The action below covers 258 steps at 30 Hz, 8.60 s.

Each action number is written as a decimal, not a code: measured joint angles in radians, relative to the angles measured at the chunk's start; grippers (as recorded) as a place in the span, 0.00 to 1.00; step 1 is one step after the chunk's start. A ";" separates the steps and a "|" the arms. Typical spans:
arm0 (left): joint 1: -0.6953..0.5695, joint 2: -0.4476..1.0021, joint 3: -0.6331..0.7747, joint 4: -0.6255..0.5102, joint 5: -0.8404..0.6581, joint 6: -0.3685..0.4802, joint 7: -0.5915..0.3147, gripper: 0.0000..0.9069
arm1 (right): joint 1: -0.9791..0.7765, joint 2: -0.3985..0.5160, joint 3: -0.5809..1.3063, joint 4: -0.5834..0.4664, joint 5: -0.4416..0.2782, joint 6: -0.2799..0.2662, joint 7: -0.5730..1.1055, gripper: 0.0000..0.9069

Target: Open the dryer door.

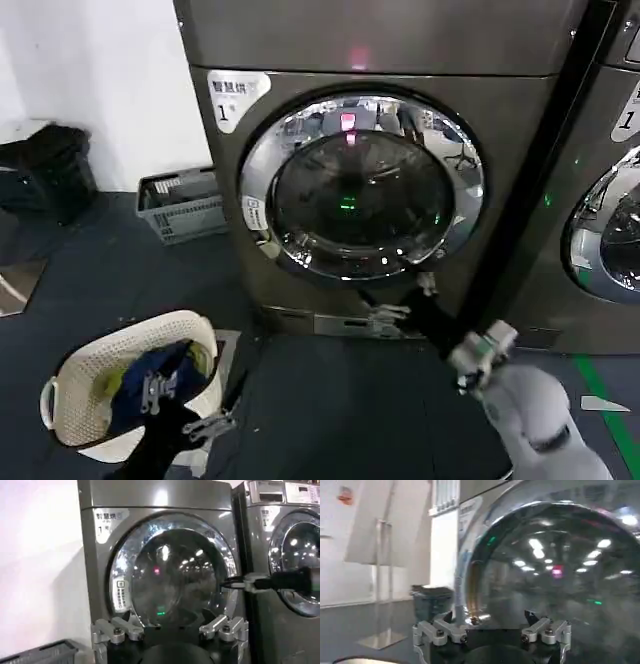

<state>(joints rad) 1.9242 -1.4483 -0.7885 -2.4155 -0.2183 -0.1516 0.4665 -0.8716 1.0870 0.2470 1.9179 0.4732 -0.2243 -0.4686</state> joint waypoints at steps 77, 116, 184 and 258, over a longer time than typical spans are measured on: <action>-0.303 0.209 -0.134 0.286 -0.296 0.162 -0.033 1.00 | 0.449 0.112 -0.382 -0.413 0.062 0.102 -0.456 1.00; -0.944 0.707 0.516 0.632 -0.647 0.123 0.018 1.00 | 0.105 -0.263 -0.035 -0.267 0.193 0.217 -0.995 1.00; -1.720 0.053 1.452 1.038 -0.578 0.128 0.019 1.00 | -0.631 -0.075 1.802 -0.273 -0.175 0.041 0.537 1.00; -1.865 0.931 1.747 0.509 -0.395 -0.107 -0.130 1.00 | -0.598 -0.098 1.913 -0.183 -0.326 0.049 0.480 1.00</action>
<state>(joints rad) 0.0590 -0.5173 0.9587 -1.9068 -0.6132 -0.2582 0.3368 -1.4694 0.9886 2.1604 1.7351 0.1475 -0.1749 0.0110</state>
